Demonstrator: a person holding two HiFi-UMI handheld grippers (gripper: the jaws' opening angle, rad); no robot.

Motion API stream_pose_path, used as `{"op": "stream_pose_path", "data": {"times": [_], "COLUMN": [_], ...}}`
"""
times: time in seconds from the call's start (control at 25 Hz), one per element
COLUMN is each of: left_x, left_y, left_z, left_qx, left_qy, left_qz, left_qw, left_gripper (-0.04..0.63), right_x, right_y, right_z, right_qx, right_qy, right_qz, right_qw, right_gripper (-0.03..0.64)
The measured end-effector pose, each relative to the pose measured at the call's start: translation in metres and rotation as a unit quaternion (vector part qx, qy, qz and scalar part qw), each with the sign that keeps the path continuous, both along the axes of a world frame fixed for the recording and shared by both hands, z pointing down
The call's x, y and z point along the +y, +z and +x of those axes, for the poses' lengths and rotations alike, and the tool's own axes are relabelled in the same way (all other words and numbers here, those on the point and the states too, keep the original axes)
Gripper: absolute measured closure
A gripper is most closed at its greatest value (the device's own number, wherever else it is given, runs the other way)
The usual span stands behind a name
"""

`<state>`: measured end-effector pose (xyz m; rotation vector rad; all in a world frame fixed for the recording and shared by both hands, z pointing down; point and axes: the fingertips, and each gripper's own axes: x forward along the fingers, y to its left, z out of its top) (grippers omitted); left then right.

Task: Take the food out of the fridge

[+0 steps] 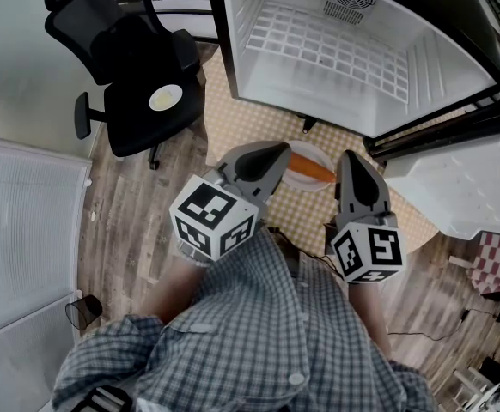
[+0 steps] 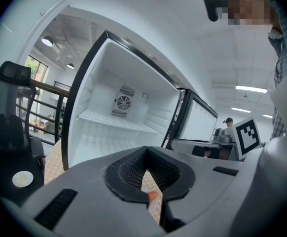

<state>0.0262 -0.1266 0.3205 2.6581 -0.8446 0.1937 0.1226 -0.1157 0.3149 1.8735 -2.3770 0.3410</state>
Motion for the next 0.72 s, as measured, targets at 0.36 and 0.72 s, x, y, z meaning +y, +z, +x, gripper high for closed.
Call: {"op": "stream_pose_path", "data": {"times": [0.36,0.72], "left_x": [-0.0003,-0.0003], "left_y": [0.0035,0.0050], "left_z": [0.0015,0.0005], "left_qx": [-0.002,-0.003], "left_qy": [0.005,0.006], "left_qz": [-0.008,-0.011], "left_qw": [1.0000,0.9999], "left_gripper": [0.591,0.591], "right_x": [-0.0013,-0.0017], "right_y": [0.0039,0.0049], "right_z": [-0.0015,-0.0020], "right_qx": [-0.002,-0.005], "right_qy": [-0.003,-0.002], "right_qz": [-0.009,-0.010], "right_qw": [1.000,1.000], "right_gripper": [0.607,0.607]}}
